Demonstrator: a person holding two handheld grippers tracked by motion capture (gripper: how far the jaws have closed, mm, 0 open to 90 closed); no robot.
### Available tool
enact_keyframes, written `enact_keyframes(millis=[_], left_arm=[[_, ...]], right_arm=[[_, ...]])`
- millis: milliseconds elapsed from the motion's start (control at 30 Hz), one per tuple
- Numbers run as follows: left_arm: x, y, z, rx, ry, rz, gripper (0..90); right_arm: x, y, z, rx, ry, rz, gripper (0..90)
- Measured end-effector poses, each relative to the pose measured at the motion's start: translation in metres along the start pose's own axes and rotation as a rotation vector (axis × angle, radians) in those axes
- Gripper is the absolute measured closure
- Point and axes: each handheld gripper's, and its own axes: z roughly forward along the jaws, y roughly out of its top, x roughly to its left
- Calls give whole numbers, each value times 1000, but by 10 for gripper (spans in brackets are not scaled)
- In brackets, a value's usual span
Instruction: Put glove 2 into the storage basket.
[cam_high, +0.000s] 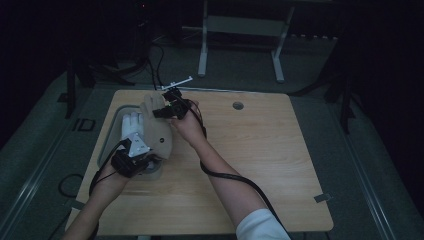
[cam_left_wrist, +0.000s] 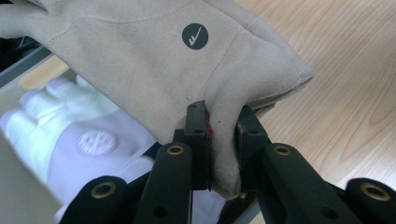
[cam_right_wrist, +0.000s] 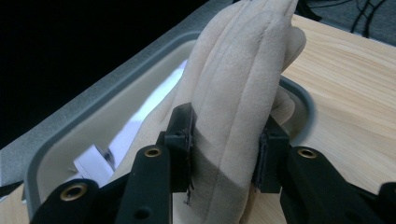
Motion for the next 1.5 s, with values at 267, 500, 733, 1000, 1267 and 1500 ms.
enact_keyframes(millis=[267,500,733,1000,1267,1500], left_arm=[[13,-21,-8,30,26,-34,792],[23,-34,-19,48,50,-59,792],[25,-43,-15,86,50,-73,791],[25,-47,-5,113,39,-76,789],[27,-48,-2,109,21,-104,779],[26,-46,-11,88,25,-138,672]], right_arm=[[20,7,29,30,22,-22,648],[32,11,50,47,34,-41,648],[35,2,77,101,12,-57,647],[33,-8,92,138,-12,-91,623],[29,-5,83,129,-2,-92,454],[27,-3,67,116,-13,-104,295]])
